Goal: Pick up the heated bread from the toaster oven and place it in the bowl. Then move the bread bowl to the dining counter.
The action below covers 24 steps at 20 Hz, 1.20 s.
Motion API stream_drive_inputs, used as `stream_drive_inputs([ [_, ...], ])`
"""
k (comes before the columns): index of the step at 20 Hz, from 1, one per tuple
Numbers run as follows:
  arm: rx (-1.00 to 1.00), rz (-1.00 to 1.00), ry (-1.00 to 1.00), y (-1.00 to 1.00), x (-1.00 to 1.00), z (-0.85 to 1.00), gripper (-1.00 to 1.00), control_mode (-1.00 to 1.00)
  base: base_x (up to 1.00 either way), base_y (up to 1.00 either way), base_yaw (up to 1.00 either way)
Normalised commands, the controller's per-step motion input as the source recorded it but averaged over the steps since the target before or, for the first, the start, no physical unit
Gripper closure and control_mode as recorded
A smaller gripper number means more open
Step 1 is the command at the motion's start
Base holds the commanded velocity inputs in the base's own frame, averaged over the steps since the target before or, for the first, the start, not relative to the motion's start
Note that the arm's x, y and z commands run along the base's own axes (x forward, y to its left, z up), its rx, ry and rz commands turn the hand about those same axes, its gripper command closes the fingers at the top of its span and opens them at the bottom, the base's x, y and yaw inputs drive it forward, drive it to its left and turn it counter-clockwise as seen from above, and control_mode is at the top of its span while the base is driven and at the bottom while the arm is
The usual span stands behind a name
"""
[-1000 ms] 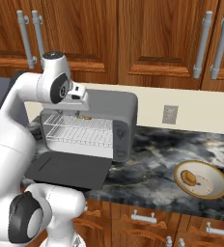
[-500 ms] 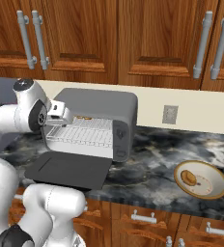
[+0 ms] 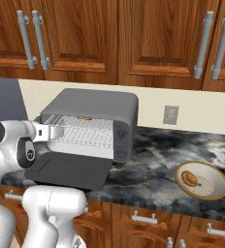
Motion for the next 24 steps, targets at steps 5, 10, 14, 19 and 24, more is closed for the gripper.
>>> stream_drive_inputs([
  [5,0.09,-0.01,-0.31,-0.17,0.12,-0.22,-1.0,-1.0,0.0,0.0,0.0],
  [10,0.08,0.0,-0.18,-0.09,0.29,0.0,-1.0,-1.0,0.0,0.0,0.0],
  [14,0.01,0.0,-0.01,-0.06,0.41,-0.14,-1.0,-1.0,0.0,0.0,0.0],
  [19,0.0,0.0,0.0,-0.13,0.35,-0.28,-1.0,-1.0,0.0,0.0,0.0],
  [24,0.0,0.0,0.02,-0.05,0.41,-0.34,-1.0,-1.0,0.0,0.0,0.0],
])
